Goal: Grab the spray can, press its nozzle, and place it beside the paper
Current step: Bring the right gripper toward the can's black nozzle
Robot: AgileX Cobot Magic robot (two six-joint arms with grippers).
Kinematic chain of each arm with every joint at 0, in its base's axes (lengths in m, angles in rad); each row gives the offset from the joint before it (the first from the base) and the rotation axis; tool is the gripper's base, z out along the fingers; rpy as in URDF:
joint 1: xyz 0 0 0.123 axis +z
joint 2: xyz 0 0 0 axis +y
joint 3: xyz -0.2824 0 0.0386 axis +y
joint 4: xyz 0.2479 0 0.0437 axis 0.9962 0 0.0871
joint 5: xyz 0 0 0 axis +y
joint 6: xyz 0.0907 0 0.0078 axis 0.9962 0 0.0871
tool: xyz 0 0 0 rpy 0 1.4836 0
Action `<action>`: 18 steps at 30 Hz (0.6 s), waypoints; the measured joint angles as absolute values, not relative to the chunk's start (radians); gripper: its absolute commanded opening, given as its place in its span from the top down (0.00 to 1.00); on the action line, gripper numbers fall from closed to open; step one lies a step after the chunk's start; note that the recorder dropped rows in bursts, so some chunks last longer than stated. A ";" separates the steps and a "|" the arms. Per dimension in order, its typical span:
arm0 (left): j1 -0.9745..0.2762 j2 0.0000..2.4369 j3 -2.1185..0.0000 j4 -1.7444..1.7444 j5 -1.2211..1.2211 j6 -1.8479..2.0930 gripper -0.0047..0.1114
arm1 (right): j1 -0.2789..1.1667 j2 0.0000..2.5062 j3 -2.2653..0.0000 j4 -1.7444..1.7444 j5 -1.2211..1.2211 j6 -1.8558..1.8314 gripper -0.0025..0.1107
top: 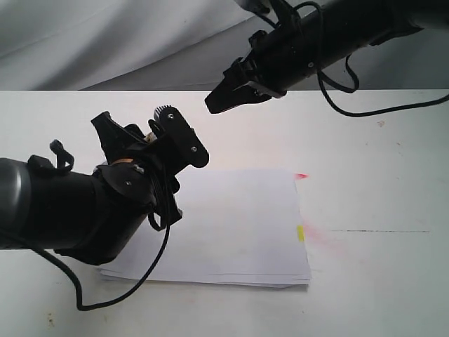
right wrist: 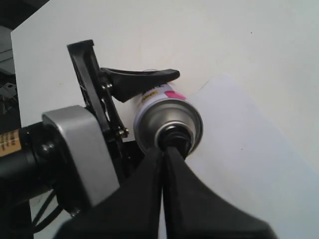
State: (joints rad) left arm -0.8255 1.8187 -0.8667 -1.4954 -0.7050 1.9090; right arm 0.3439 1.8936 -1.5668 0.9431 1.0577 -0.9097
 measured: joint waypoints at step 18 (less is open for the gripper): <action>-0.826 1.851 -0.867 -1.501 -0.727 1.913 0.96 | 0.349 1.980 -1.575 0.978 1.032 -0.952 0.98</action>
